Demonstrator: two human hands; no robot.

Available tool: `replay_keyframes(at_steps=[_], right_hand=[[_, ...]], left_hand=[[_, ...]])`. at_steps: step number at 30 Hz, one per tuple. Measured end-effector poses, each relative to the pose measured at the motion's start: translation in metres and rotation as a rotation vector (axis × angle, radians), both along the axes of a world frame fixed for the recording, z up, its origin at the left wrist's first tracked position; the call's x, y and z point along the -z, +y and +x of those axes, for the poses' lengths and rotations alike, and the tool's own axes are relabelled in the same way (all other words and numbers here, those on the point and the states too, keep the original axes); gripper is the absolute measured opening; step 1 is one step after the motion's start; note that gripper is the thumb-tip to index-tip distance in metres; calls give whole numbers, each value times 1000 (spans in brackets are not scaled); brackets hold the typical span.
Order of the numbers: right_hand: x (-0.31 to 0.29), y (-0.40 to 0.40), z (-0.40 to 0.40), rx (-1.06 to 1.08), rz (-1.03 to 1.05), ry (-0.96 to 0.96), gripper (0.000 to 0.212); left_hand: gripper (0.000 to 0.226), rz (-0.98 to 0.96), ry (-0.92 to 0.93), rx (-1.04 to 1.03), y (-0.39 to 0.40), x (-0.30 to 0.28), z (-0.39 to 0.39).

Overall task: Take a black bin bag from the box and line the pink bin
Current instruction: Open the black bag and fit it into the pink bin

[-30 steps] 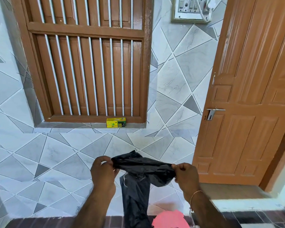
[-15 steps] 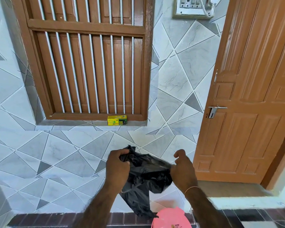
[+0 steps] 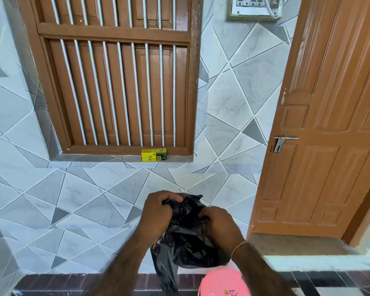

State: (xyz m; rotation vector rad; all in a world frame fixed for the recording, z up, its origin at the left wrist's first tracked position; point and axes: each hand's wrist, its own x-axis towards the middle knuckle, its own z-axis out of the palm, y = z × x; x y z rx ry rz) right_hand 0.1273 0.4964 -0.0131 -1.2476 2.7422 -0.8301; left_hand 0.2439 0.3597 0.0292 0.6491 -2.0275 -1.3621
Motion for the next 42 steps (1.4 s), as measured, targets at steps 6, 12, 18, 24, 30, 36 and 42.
replay_keyframes(at_steps=[6,12,18,24,30,36,42], right_hand=[[-6,7,-7,194,-2,195,29],[-8,15,-3,216,50,278,35],[-3,32,-22,377,137,288,42],[6,36,-31,415,100,109,19],[8,34,-38,362,-241,-331,35],[16,36,-42,395,-3,-69,22],[27,42,-36,341,220,166,27]], left_hand=[[12,-691,-278,-59,-1,12,10],[39,-997,-613,-148,-13,29,2],[53,-384,-481,-236,-42,45,6],[28,153,-80,-223,-30,37,1],[20,-294,-481,-225,-31,37,-5],[34,-362,-591,-412,-38,53,-2],[26,-277,-369,-286,-46,66,-4]])
